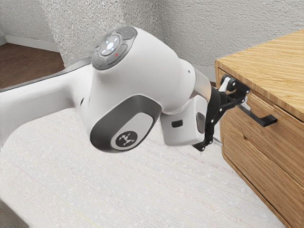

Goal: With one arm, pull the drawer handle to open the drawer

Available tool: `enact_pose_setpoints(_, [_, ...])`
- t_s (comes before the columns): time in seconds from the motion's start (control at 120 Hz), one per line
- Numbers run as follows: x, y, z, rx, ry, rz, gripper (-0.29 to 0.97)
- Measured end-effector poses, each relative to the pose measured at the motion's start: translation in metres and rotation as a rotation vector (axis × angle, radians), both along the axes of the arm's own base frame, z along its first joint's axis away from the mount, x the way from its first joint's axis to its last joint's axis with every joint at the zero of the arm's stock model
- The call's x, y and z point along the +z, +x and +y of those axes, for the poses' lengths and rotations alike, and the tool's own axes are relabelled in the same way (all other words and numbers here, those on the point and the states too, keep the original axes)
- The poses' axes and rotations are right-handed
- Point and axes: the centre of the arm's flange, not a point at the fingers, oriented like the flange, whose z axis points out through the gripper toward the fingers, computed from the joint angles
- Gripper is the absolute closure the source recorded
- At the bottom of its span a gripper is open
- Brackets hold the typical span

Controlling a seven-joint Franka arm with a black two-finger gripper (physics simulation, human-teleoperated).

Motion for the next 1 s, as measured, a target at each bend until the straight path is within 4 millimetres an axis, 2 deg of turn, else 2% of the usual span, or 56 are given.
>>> enact_pose_setpoints(0.142, [-0.009,0.012,0.002,0.011,0.005,0.014,0.0])
enact_pose_setpoints(0.4, [-0.016,0.015,0.001,0.012,0.009,0.028,-0.02])
enact_pose_setpoints(0.517, [-0.02,0.015,0.001,0.012,0.012,0.036,-0.11])
enact_pose_setpoints(0.625, [-0.019,0.014,0.002,0.013,0.013,0.036,-0.01])
enact_pose_setpoints(0.75, [-0.015,0.011,0.003,0.012,0.014,0.033,0.0])
enact_pose_setpoints(0.883, [-0.021,0.003,0.006,0.012,0.022,0.05,0.0])
enact_pose_setpoints(1.0, [-0.022,-0.004,0.016,0.021,0.026,0.055,0.02])
